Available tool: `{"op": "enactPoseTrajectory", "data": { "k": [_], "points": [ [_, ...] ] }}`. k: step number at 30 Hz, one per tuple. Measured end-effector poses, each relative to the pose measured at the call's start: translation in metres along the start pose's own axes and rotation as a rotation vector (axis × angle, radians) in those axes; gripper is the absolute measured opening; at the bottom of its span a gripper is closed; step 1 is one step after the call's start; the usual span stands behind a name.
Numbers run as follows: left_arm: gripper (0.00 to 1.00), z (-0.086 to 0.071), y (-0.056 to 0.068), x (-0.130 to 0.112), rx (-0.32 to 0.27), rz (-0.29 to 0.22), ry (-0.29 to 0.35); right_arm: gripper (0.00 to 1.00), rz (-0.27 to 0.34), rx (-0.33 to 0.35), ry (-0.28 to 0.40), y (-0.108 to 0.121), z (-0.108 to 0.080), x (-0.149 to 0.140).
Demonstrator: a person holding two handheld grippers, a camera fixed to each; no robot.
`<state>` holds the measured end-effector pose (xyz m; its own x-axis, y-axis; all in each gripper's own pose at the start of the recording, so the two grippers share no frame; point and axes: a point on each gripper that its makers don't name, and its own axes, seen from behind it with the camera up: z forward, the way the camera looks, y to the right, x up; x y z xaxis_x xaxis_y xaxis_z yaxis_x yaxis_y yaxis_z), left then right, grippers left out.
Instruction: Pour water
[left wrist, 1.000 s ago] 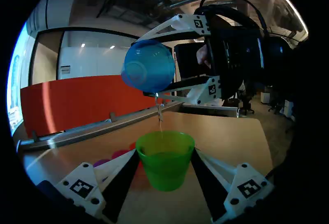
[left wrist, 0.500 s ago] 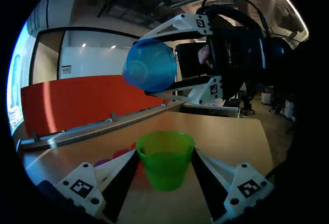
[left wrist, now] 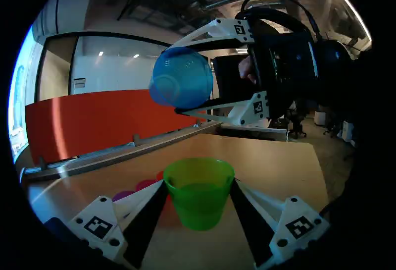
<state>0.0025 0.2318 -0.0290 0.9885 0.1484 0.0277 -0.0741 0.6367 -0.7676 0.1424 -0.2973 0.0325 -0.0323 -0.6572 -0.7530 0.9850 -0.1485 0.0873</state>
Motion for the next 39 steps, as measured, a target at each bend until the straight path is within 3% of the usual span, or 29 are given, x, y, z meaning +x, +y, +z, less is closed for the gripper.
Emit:
{"op": "enactPoseTrajectory", "data": {
  "k": [15, 29, 39],
  "points": [
    [0.85, -0.001, 0.000, 0.003, 0.004, 0.007, -0.003, 0.90, 0.183, -0.011, -0.009, 0.002, 0.006, -0.027],
    [0.85, -0.001, 0.000, 0.005, 0.006, 0.012, -0.008, 0.90, 0.449, -0.012, -0.037, -0.014, -0.003, -0.056],
    [0.85, -0.001, 0.000, 0.010, 0.008, 0.018, -0.007, 0.90, 0.599, -0.013, -0.036, -0.025, -0.014, -0.061]
  ]
}}
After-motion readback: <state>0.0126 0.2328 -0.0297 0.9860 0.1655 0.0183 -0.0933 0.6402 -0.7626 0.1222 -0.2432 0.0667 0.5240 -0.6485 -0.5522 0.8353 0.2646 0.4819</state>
